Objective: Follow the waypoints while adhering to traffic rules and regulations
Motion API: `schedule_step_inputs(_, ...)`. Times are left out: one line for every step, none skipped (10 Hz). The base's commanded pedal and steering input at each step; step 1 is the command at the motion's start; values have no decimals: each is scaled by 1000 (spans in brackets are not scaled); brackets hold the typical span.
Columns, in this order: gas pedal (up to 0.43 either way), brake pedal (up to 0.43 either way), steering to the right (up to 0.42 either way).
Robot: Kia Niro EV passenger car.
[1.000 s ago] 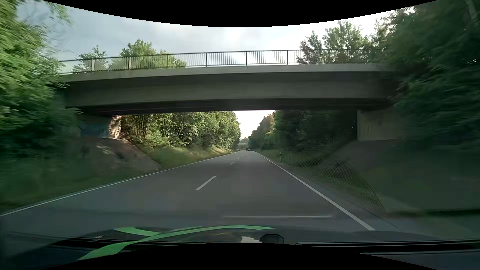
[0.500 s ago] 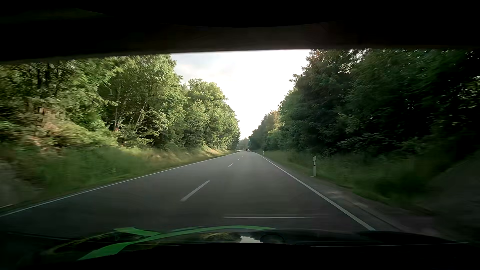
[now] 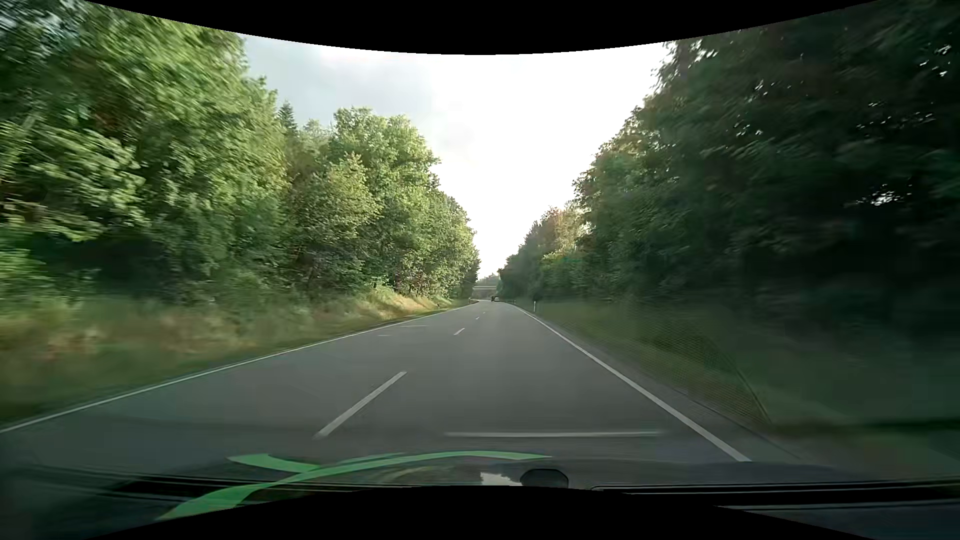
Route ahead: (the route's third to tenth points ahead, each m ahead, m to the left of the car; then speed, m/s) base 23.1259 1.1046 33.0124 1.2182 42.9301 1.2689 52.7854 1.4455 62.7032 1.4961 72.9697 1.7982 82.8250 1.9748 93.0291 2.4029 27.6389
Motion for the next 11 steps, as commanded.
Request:
schedule_step_inputs(240, 0, -3)
schedule_step_inputs(248, 0, -3)
schedule_step_inputs(260, 0, -3)
schedule_step_inputs(260, 0, -3)
schedule_step_inputs(280, 0, -3)
schedule_step_inputs(287, 0, -3)
schedule_step_inputs(287, 0, -3)
schedule_step_inputs(299, 0, -3)
schedule_step_inputs(299, 0, -2)
schedule_step_inputs(299, 0, -1)
schedule_step_inputs(299, 0, -1)
